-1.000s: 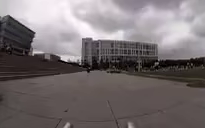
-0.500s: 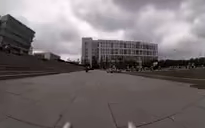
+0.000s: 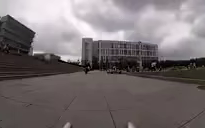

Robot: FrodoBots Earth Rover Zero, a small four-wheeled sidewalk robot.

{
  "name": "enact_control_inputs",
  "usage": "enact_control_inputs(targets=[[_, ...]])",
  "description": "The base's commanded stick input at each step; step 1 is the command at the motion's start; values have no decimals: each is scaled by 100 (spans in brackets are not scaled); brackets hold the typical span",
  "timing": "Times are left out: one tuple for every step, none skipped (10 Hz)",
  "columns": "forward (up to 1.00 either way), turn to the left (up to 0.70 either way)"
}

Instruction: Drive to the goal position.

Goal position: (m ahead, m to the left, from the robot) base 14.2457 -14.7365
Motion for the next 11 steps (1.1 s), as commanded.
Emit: enact_control_inputs(targets=[[50, 1], [50, 1], [50, 1], [50, 1], [50, 1], [50, 1], [50, 1], [50, 6], [50, 26], [50, 26], [50, 20]])
